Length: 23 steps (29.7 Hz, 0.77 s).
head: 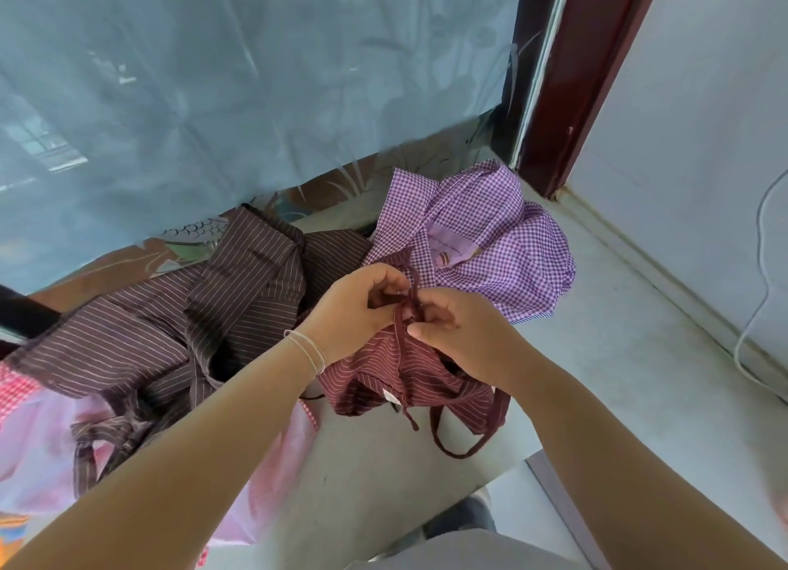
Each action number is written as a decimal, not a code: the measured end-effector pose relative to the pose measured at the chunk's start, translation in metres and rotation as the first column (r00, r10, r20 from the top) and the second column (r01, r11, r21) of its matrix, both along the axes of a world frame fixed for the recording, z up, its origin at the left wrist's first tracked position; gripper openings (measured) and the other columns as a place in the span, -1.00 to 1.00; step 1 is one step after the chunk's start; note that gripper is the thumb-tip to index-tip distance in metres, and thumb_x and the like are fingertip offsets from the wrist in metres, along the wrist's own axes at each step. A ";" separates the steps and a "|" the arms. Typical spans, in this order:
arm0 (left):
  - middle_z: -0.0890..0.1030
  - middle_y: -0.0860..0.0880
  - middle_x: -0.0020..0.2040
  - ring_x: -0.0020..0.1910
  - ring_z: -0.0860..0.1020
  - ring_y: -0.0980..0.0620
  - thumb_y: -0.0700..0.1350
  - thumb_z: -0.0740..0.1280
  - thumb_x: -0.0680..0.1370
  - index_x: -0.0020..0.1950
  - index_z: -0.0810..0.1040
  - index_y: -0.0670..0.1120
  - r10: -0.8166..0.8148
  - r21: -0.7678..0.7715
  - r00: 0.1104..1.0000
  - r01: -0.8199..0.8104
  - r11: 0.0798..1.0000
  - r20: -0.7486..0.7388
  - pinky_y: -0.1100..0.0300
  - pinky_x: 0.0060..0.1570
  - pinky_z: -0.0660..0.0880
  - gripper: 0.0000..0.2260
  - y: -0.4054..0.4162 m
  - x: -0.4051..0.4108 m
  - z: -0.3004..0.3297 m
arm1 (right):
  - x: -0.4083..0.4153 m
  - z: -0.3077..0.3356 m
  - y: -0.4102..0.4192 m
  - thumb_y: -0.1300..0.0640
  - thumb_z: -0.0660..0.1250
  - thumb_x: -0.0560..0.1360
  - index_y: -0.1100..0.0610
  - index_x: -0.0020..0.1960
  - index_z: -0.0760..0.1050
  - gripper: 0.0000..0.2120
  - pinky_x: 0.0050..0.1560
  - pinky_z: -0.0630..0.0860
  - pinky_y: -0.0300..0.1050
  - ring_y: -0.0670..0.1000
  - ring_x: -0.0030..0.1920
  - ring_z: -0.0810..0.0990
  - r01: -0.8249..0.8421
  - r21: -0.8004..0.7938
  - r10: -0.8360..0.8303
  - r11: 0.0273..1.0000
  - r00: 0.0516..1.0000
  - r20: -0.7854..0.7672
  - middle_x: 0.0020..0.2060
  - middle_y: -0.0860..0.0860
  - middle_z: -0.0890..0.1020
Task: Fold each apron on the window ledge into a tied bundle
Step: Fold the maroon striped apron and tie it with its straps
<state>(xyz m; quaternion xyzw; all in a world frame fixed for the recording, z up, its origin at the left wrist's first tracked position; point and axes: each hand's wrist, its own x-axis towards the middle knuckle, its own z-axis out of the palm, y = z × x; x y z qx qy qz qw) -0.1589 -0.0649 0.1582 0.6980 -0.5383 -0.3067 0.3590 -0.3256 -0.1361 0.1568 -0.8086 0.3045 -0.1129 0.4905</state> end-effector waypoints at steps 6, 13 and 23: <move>0.65 -0.04 -0.18 -0.21 0.55 0.14 -0.04 0.46 0.45 -0.02 0.65 -0.03 -0.103 0.114 0.995 0.103 0.988 -0.012 0.08 -0.02 0.53 -0.86 -0.003 0.002 0.013 | 0.002 0.013 -0.002 0.14 0.24 0.60 0.07 0.41 0.37 -0.62 0.14 0.47 -0.34 -0.16 0.15 0.54 -0.041 -0.087 0.039 0.995 0.999 -0.030 0.20 -0.05 0.58; 0.62 -0.32 -0.02 -0.11 0.53 -0.05 0.22 0.35 0.46 0.05 0.65 -0.11 -0.048 0.108 0.959 0.081 0.991 -0.281 -0.09 0.06 0.50 -0.58 -0.002 0.002 0.023 | 0.004 0.027 -0.009 0.20 0.24 0.60 0.00 0.09 0.29 -0.83 -0.07 0.53 -0.31 -0.25 -0.15 0.60 -0.007 -0.041 0.007 0.999 1.000 -0.003 -0.13 -0.17 0.62; 0.54 -0.01 -0.30 -0.46 0.40 0.14 -0.10 0.19 0.63 -0.13 0.51 -0.12 0.198 0.167 0.583 -0.106 0.980 -0.788 0.32 -0.46 0.40 -0.80 -0.010 0.007 0.045 | 0.020 0.041 -0.008 0.13 0.38 0.51 -0.02 -0.08 0.36 -0.82 -0.06 0.55 0.19 0.23 -0.17 0.64 0.113 -0.007 -0.111 0.994 0.985 0.133 -0.13 0.22 0.66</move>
